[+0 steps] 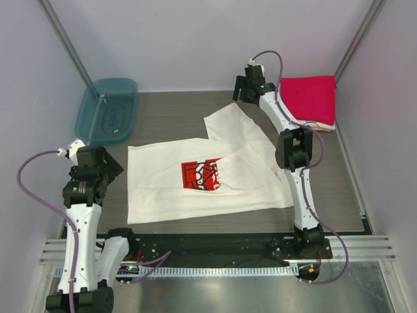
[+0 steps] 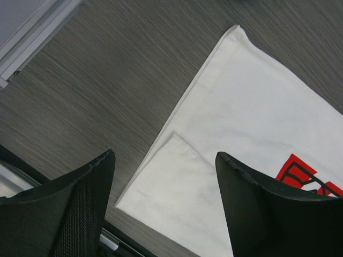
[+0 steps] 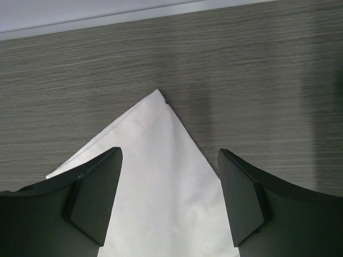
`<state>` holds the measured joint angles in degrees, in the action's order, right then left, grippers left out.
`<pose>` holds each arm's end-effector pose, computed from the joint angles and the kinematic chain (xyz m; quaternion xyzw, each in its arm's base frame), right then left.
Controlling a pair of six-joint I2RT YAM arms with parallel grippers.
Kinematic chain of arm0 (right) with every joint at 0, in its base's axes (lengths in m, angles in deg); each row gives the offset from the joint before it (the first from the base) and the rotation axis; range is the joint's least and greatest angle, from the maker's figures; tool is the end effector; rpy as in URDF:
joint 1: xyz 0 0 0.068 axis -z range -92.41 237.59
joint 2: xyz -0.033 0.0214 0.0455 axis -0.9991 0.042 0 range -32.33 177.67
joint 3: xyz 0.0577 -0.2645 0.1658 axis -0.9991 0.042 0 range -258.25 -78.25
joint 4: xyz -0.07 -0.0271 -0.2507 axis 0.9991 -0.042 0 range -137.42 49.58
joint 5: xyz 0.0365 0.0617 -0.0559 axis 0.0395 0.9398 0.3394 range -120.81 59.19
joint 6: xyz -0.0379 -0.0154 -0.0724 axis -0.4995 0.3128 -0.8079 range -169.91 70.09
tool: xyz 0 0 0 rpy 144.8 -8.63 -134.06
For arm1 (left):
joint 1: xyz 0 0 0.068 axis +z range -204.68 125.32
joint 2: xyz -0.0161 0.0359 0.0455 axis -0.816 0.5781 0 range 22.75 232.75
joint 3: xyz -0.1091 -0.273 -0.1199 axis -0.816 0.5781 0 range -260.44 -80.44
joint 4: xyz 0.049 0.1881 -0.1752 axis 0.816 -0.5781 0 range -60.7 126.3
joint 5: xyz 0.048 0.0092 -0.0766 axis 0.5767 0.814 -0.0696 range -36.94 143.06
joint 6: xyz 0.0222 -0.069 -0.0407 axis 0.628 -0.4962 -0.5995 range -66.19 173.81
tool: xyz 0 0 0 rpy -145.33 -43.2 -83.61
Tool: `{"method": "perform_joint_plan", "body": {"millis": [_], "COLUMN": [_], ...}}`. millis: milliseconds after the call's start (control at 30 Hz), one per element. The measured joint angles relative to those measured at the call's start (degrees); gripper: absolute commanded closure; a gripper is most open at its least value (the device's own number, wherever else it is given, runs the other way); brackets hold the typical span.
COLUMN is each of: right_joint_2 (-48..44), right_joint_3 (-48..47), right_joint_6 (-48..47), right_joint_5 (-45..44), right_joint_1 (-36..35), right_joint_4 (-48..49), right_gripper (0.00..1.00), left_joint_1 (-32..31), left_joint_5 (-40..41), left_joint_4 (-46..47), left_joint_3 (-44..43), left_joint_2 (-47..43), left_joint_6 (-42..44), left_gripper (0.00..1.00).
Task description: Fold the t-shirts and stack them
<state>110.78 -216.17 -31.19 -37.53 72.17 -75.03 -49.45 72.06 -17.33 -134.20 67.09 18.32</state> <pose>0.6094 0.1594 0.2435 0.0509 0.9029 0.0736 0.4204 0.1299 0.0356 0.3300 -0.3763 0.8295 0.0467 0.4101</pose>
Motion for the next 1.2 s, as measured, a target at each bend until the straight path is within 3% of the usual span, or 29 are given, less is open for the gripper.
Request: {"method": "perform_joint_plan", "body": {"millis": [433, 567, 900, 1000, 1033, 1200], "right_joint_2": [14.25, 16.11, 16.65, 16.65, 16.65, 15.54], "right_joint_3": [-7.80, -8.55, -8.81, -8.79, -8.79, -7.28], "right_joint_6": [-5.77, -7.26, -9.18, -9.60, -9.66, -9.81], "right_joint_5": [-5.49, -7.50, -7.50, -6.34, -6.05, -4.92], "right_joint_1": [-4.26, -4.17, -4.15, -4.57, -4.70, -4.76], "right_joint_4": [11.69, 13.73, 14.25, 14.19, 14.16, 14.12], "right_gripper": [0.23, 0.27, 0.68, 0.82, 0.95, 0.99], "left_joint_1": [1.66, 1.66, 1.66, 1.66, 1.66, 1.66], "left_joint_5": [0.09, 0.09, 0.17, 0.44, 0.50, 0.48], "left_joint_4": [0.28, 0.28, 0.28, 0.28, 0.28, 0.28], "left_joint_3": [0.66, 0.66, 0.66, 0.66, 0.66, 0.66], "left_joint_2": [-0.11, -0.11, -0.13, -0.13, -0.11, 0.57], "left_joint_6": [0.02, 0.02, 0.00, 0.02, 0.02, 0.07], "left_gripper": [0.24, 0.24, 0.24, 0.24, 0.25, 0.26]}}
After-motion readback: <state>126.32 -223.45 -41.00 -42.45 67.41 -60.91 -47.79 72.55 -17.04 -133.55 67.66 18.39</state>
